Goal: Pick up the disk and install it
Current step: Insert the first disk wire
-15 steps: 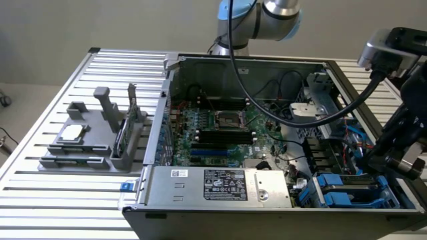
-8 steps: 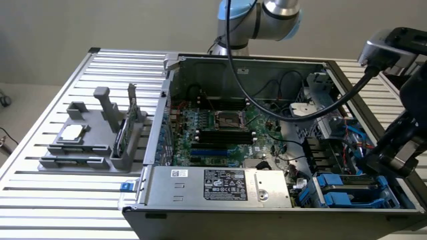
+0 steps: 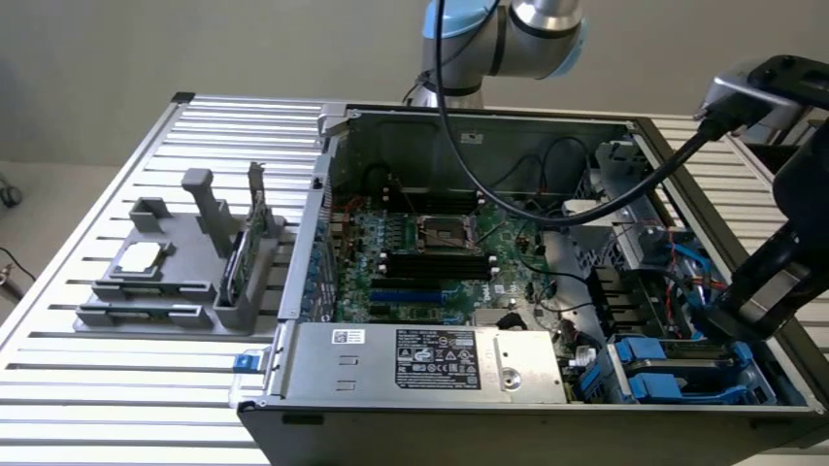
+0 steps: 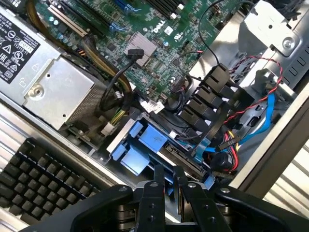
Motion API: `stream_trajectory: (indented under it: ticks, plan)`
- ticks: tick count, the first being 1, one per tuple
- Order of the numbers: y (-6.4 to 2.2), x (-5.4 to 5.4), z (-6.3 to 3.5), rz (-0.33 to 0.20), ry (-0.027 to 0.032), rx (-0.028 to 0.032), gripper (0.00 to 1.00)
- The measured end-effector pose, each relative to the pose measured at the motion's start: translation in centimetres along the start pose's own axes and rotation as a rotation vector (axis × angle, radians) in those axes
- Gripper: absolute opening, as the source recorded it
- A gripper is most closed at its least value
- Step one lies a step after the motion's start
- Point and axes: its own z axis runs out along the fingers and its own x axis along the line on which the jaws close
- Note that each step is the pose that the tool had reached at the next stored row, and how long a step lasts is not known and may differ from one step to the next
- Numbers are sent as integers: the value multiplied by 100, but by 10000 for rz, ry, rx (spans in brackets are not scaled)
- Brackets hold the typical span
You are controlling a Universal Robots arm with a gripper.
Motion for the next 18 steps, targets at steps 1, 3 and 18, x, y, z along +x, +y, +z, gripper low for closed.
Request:
stream_trajectory:
  ticks: [1, 3, 18]
  plan:
    - [0, 0, 3, 160, -5, 11, 22]
    - [0, 1, 11, 479, -17, 32, 22]
    - [-2, 6, 74, 2926, -111, 182, 22]
